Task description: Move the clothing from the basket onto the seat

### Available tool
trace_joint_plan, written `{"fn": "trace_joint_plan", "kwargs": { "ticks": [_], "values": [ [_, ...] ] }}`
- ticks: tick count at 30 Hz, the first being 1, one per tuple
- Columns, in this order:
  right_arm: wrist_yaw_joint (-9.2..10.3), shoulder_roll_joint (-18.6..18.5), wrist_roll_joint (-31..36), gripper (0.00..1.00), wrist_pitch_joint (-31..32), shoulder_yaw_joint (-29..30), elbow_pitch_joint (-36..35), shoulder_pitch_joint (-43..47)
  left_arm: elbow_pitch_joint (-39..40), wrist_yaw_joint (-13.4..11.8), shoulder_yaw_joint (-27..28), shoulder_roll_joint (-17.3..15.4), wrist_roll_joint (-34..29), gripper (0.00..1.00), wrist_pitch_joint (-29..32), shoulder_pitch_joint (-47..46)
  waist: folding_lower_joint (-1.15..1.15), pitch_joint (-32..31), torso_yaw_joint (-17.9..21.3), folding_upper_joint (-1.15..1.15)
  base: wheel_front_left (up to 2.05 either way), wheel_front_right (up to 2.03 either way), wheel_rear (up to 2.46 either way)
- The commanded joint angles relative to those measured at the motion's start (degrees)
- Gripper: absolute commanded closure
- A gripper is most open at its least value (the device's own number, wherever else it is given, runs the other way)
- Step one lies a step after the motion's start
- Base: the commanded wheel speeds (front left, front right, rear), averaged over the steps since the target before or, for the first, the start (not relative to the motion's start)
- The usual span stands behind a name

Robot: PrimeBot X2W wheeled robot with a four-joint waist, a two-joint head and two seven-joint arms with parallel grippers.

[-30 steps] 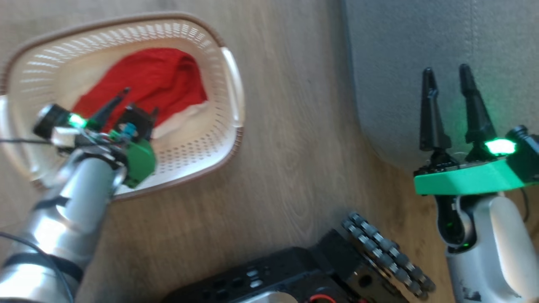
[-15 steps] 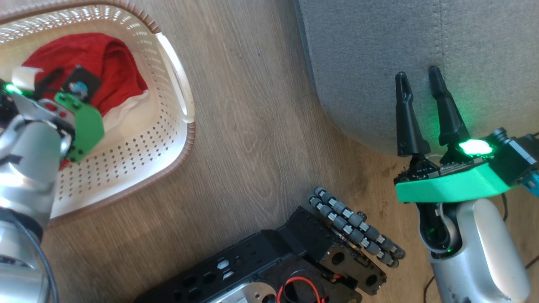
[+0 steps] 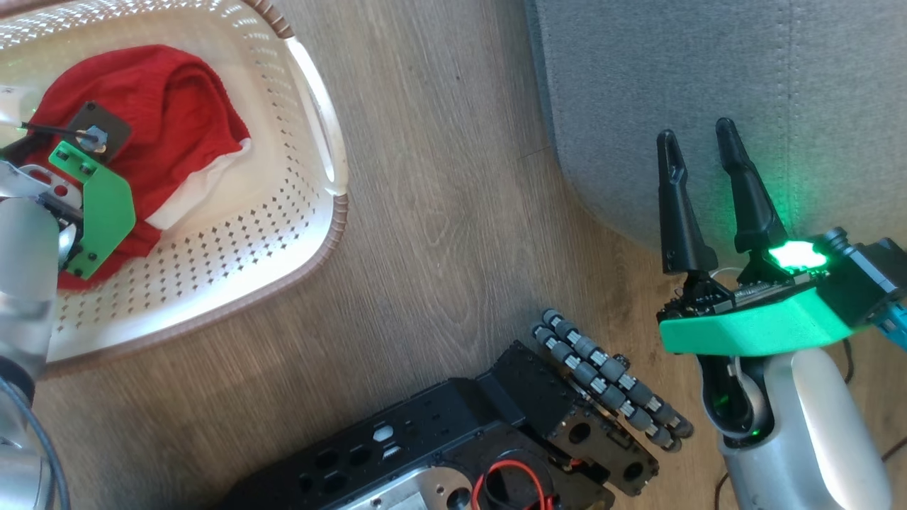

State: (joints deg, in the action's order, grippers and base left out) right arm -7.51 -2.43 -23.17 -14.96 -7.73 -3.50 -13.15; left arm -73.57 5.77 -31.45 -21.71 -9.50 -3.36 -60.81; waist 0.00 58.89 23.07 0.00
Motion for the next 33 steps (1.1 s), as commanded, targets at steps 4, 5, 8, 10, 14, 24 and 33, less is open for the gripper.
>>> {"fn": "trace_joint_plan", "kwargs": {
  "ticks": [4, 5, 8, 10, 14, 24, 33],
  "values": [
    [0.02, -0.45, 1.17, 0.0, -0.04, -1.14, -2.09, 3.66, -0.31, 1.1, 0.26, -1.68, 1.44, 0.0, 0.07, 3.61, 0.0, 0.07, -0.54, 0.0, 0.0, 0.0, 0.0],
    [0.02, -0.45, 1.4, 0.0, -0.04, -1.15, -2.24, 3.84, -0.32, 1.22, 0.14, -1.69, 1.69, 0.0, -0.05, 3.67, 0.0, 0.06, -0.65, 0.0, 0.0, 0.0, 0.0],
    [0.02, -0.45, 1.81, 0.0, -0.04, -0.62, -2.68, 4.44, -0.34, 1.43, -0.22, -1.37, 2.34, 0.0, -0.33, 3.58, 0.0, 0.31, -0.99, 0.0, 0.0, 0.0, 0.0],
    [0.02, -0.45, 1.74, 0.0, -0.04, -0.25, -2.96, 4.65, -0.35, 1.5, -0.53, -1.01, 2.66, 0.0, -0.67, 3.31, 0.0, 0.67, -1.31, 0.0, 0.0, 0.0, 0.0],
    [0.02, -0.45, 2.29, 0.0, -0.04, -0.46, -3.5, 4.52, -0.36, 1.58, -0.88, -0.44, 3.39, 0.0, -1.33, 2.67, 0.0, 1.36, -1.91, 0.0, 0.0, 0.0, 0.0],
    [0.02, -0.45, 3.18, 0.0, -0.04, -0.63, -4.53, 4.85, -0.37, 1.63, -1.04, 0.6, 5.25, 0.83, -2.84, 1.85, 0.0, 2.3, -2.83, 0.0, 0.0, 0.0, 0.0],
    [0.02, -0.44, 3.05, 0.0, -0.04, -0.94, -3.9, 3.4, -0.38, 1.63, -1.28, 0.55, 6.91, 1.0, -4.78, 1.74, 0.0, 1.82, -2.95, 0.0, 0.0, 0.0, 0.0]
  ]
}}
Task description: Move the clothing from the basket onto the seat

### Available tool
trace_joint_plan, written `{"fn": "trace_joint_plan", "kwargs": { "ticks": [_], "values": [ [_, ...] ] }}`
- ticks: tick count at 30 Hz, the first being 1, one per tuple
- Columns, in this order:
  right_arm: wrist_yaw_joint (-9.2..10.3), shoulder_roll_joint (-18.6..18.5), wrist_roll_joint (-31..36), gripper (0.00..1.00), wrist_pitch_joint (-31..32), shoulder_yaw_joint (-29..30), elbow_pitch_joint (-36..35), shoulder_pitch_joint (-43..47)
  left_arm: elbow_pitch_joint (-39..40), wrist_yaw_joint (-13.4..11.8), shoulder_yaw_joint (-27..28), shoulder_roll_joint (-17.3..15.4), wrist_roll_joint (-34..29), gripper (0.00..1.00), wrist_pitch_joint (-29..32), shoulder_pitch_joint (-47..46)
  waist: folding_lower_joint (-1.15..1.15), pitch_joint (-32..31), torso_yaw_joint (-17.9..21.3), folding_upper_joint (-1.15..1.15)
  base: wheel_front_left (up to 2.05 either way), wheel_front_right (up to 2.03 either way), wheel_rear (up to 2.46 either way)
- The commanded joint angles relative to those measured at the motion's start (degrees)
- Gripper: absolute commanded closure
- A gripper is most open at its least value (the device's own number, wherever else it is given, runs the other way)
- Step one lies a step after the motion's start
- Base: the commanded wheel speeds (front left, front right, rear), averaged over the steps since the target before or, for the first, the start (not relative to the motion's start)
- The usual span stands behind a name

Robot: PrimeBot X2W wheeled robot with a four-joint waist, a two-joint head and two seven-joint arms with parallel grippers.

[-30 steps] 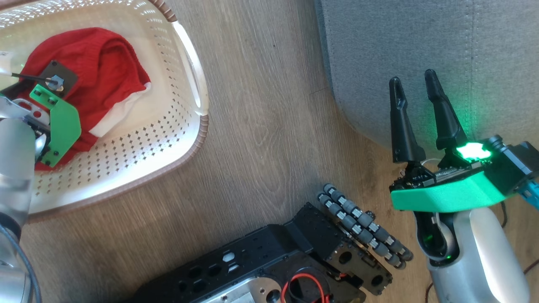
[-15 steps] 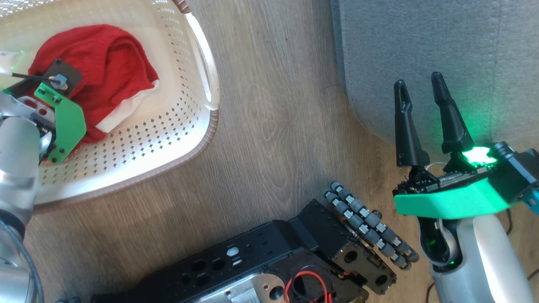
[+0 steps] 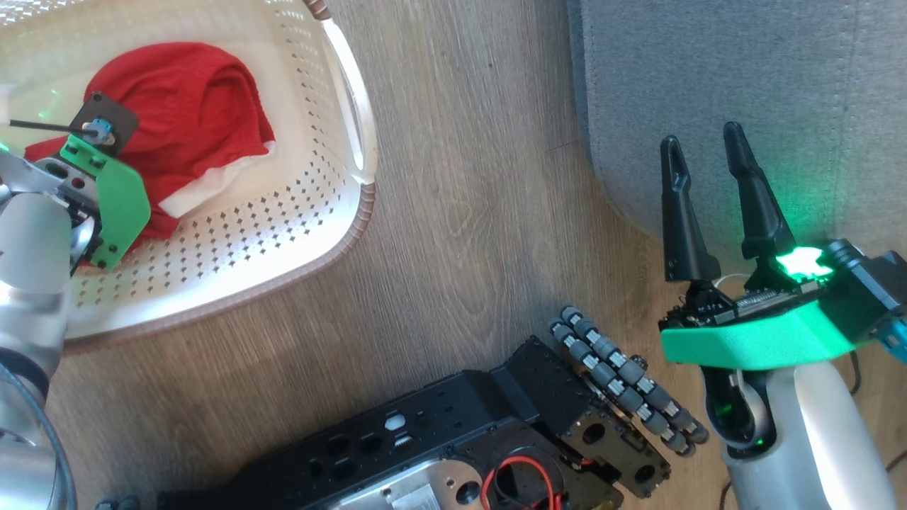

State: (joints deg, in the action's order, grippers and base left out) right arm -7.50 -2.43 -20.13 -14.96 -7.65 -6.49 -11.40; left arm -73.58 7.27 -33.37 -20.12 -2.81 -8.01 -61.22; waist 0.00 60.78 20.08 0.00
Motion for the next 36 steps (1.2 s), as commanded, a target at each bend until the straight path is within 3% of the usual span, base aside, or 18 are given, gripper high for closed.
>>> {"fn": "trace_joint_plan", "kwargs": {
  "ticks": [1, 10, 18, 28, 36],
  "values": [
    [0.01, -0.44, -0.03, 0.0, -0.04, -1.09, -0.81, 1.28, -0.37, 0.03, 0.68, -1.07, 0.42, 1.0, -0.63, 2.17, 0.0, -0.29, 0.08, 0.0, 0.0, 0.0, 0.0],
    [0.01, -0.44, -0.33, 0.0, -0.04, -1.31, 0.6, -3.31, -0.37, -1.65, 2.91, -0.51, 4.14, 1.0, -4.47, 4.28, 0.0, -5.09, 0.29, 0.0, 0.0, 0.0, 0.0],
    [0.01, -0.44, 2.51, 0.0, -0.04, 1.66, 3.7, -3.35, 0.85, -2.89, 3.81, 5.05, 7.12, 1.0, -6.86, 10.84, 0.0, -17.66, -5.19, 0.0, 0.0, 0.0, 0.0],
    [0.01, -0.44, 5.37, 0.0, -0.04, 3.43, 8.4, -0.95, 17.66, -5.64, 6.27, 7.62, 9.91, 1.0, -6.97, 23.09, 0.0, -33.73, -12.98, 0.0, 0.0, 0.0, 0.0],
    [0.01, -0.44, 6.15, 0.0, -0.04, 4.03, 11.01, 1.98, 27.77, -5.94, 8.64, 9.07, 10.82, 1.0, -6.98, 30.71, 0.0, -43.44, -17.16, 0.0, 0.0, 0.0, 0.0]
  ]
}}
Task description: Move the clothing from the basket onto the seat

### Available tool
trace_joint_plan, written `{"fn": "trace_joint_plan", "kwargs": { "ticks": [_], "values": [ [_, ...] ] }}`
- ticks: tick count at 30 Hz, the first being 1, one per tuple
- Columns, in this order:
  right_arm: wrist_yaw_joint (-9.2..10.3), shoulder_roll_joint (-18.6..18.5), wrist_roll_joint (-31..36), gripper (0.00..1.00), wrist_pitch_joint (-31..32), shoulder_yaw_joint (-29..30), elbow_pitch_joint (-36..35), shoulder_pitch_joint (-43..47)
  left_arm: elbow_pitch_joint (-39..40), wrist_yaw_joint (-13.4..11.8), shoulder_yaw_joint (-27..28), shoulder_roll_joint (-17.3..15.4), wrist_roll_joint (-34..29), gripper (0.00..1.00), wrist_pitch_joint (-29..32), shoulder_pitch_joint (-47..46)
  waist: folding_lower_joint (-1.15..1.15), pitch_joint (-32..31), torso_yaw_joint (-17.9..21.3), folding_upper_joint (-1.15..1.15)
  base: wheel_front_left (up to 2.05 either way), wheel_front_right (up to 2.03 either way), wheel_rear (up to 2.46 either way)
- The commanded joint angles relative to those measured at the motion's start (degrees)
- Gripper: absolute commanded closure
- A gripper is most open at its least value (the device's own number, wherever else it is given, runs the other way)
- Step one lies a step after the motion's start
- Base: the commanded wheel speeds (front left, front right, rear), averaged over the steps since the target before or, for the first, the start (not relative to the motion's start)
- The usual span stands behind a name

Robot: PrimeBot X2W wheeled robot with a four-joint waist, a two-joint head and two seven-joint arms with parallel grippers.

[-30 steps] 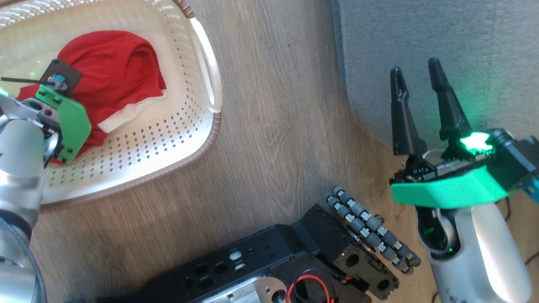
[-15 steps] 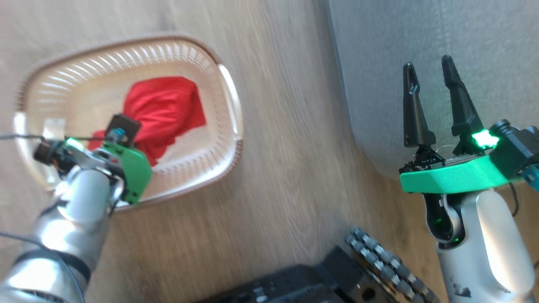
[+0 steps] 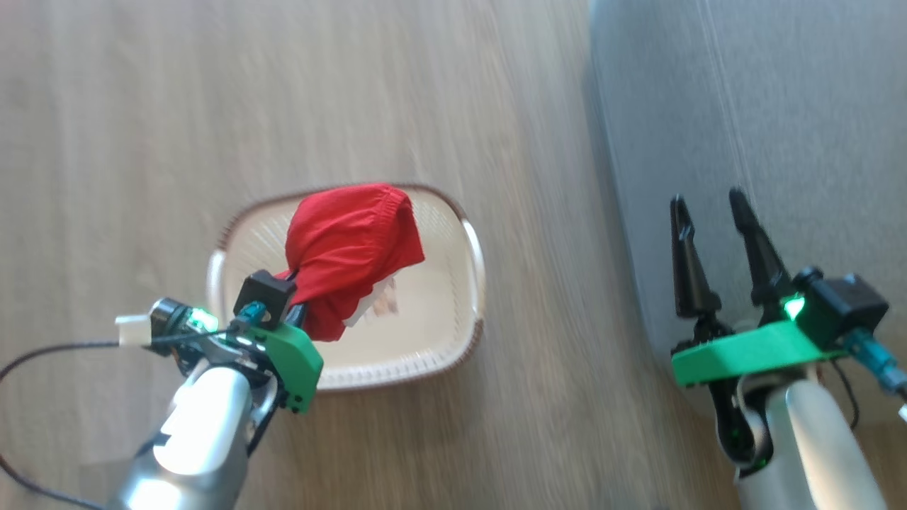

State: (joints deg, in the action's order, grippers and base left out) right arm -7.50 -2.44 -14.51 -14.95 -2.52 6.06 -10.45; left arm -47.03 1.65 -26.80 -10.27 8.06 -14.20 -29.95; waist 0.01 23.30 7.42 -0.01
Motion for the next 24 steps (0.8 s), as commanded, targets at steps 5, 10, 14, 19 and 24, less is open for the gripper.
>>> {"fn": "trace_joint_plan", "kwargs": {
  "ticks": [5, 10, 14, 19, 24],
  "values": [
    [0.01, -0.43, 0.35, 0.0, -0.05, -1.24, -0.45, 3.57, 9.92, -1.15, 4.3, 0.54, -0.39, 1.0, -0.79, 4.6, -0.01, -12.35, -6.87, 0.01, 0.0, 0.0, 0.0],
    [0.01, -0.43, 0.35, 0.0, -0.05, -1.77, -1.14, 5.79, 18.06, -2.67, 7.44, 1.43, -0.85, 1.0, -0.79, 7.99, -0.01, -15.9, -8.21, 0.01, 0.0, 0.0, 0.0],
    [0.01, -0.43, 0.17, 0.0, -0.05, -1.36, -1.57, 7.03, 24.36, -3.4, 9.82, 1.79, -1.66, 1.0, -0.79, 10.2, -0.01, -17.79, -8.88, 0.01, 0.0, 0.0, 0.0],
    [0.01, -0.43, -0.39, 0.0, -0.05, -0.98, -2.21, 7.71, 32.1, -3.73, 12.74, 2.59, -2.39, 1.0, -0.8, 10.83, -0.01, -18.0, -9.84, 0.01, 0.0, 0.0, 0.0],
    [0.01, -0.43, -0.13, 0.0, -0.05, -1.19, -2.29, 7.8, 38.87, -3.33, 15.37, 4.13, -2.44, 1.0, -0.8, 10.77, -0.01, -17.62, -10.46, 0.01, 0.0, 0.0, 0.0]
  ]
}}
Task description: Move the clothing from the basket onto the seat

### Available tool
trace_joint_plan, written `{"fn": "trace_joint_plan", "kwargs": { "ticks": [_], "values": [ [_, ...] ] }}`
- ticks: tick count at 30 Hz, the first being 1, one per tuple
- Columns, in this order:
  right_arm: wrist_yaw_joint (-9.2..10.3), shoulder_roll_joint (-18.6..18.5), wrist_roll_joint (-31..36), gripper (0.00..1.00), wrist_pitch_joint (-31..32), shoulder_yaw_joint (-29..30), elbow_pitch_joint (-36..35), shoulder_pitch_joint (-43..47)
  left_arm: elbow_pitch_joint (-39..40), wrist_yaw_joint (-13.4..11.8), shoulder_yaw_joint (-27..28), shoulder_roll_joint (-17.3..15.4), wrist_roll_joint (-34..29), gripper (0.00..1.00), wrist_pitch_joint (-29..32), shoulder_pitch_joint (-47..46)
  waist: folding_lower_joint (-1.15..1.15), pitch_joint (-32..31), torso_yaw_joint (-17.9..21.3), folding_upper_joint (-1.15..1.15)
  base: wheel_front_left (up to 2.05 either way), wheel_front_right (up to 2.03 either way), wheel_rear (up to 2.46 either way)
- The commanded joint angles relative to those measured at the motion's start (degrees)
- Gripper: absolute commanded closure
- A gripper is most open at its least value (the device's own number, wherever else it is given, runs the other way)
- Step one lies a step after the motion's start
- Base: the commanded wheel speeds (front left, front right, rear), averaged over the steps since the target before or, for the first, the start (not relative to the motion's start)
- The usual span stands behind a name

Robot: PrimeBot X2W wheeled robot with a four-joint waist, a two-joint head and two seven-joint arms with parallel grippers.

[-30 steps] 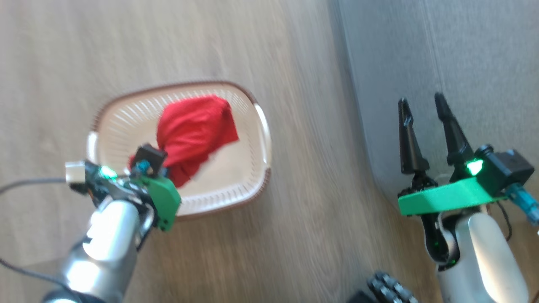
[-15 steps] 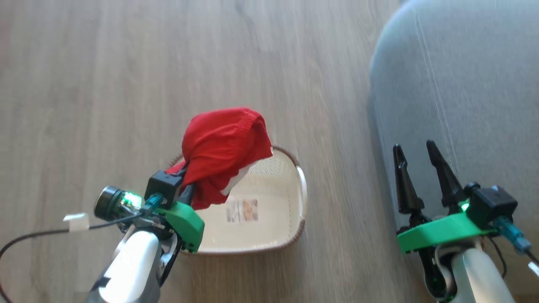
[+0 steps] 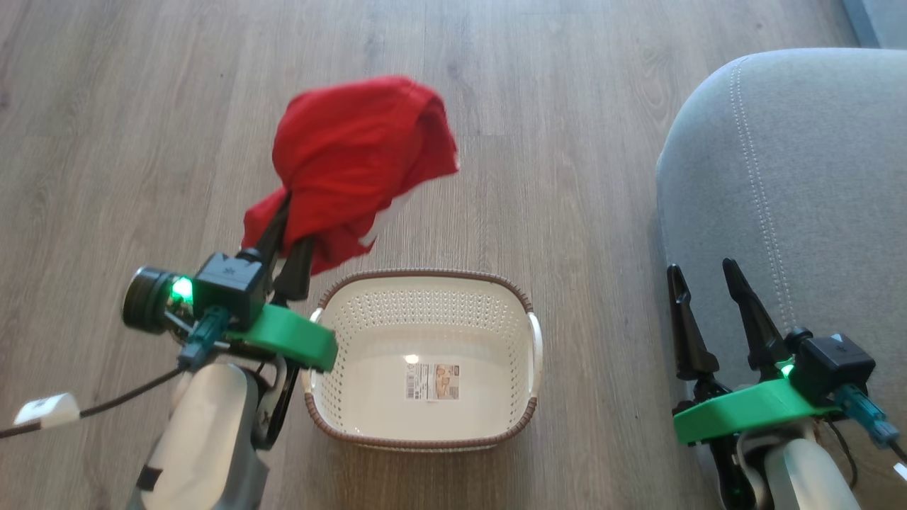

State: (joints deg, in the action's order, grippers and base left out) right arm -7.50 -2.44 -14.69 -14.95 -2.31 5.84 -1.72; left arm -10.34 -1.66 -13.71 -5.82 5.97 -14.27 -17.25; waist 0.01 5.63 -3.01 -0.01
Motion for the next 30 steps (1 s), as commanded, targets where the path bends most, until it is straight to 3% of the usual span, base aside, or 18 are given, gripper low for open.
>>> {"fn": "trace_joint_plan", "kwargs": {
  "ticks": [1, 14, 30],
  "values": [
    [0.01, -0.43, 0.05, 0.0, -0.05, -1.35, -2.12, -0.95, 3.32, 0.25, 2.59, -0.03, -0.37, 1.0, -0.73, -1.85, -0.01, 0.12, -0.11, 0.01, 0.0, 0.0, 0.0],
    [0.01, -0.43, 1.28, 0.0, -0.05, -1.91, -2.56, -0.61, 8.61, 4.93, -1.46, 2.52, -1.13, 1.0, -0.73, 1.83, -0.01, 0.15, -0.86, 0.01, 0.0, 0.0, 0.0],
    [0.01, -0.43, 1.05, 0.0, -0.05, -2.14, -2.43, 0.12, 10.31, 5.35, -7.35, 2.92, 0.37, 1.0, -0.73, 5.46, -0.01, -1.84, -0.92, 0.01, 0.0, 0.0, 0.0]
  ]
}}
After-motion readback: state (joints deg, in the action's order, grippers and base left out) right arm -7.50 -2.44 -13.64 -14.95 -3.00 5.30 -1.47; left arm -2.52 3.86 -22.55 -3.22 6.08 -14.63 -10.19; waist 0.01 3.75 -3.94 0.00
